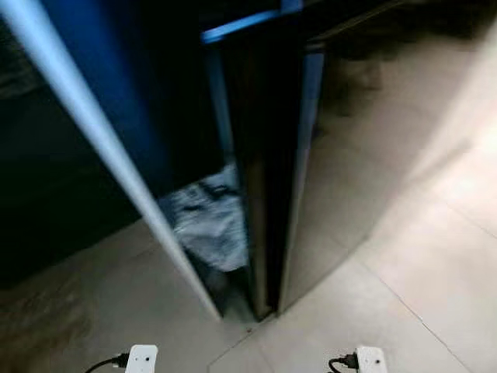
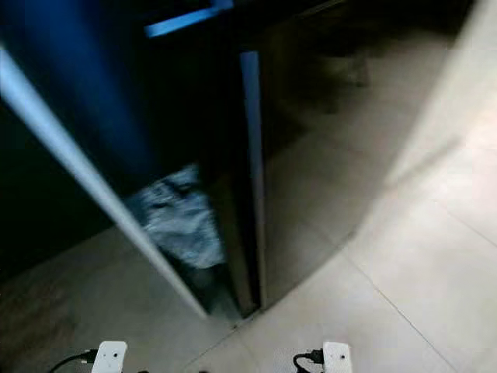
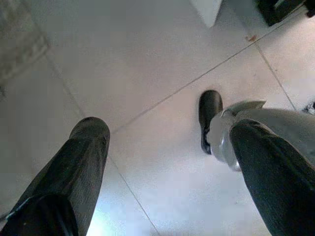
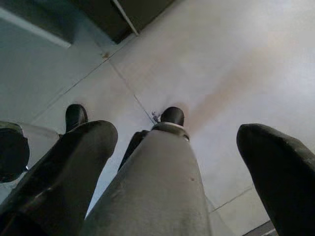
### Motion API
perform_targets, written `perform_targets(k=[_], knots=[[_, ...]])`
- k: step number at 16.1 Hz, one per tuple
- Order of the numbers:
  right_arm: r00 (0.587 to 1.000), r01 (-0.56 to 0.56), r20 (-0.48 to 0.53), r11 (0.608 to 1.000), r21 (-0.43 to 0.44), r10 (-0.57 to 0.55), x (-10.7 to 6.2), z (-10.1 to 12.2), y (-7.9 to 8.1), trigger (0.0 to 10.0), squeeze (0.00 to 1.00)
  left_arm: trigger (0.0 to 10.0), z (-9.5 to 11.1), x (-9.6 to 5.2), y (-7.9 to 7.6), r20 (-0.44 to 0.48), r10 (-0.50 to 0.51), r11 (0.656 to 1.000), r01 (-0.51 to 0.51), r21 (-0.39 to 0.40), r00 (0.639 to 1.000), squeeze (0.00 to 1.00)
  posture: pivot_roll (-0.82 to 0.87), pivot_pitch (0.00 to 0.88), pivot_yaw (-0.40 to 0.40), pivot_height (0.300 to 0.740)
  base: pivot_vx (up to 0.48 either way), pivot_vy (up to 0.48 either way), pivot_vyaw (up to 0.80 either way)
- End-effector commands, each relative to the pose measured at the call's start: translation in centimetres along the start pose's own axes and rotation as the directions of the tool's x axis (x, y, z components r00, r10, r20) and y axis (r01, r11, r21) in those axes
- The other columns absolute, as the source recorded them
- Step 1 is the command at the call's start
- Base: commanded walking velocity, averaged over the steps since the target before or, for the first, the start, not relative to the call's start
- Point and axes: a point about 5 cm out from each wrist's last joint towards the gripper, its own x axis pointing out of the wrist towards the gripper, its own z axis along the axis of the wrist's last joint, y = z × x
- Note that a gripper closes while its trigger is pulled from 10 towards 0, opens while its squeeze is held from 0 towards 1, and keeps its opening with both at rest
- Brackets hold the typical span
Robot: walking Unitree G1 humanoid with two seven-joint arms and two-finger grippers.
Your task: Restocking fridge
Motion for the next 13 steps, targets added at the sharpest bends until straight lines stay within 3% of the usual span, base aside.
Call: perform_targets(k=[1, 13], knots=[[1.0, 0.002, -0.027, 1.0, 0.006, -0.002, -0.1, -0.8, 0.0, 10.0, 0.0, 10.0, -1.1, -0.3, 0.3, -0.039, -0.001, 1.0, 0.002, 0.021, 0.999, 0.0, -0.01, 0.174, 0.044, 0.74, 0.0, 0.0, 0.79], [0.998, -0.028, -0.062, 0.999, -0.034, 0.026, -0.3, -1.7, 0.5, 10.0, 0.0, 10.0, -0.6, -0.1, -0.5, -0.023, -0.018, 1.0, 0.019, 0.023, 1.0, 0.0, -0.02, 0.19, 0.04, 0.74, 0.0, 0.0, 0.8]])
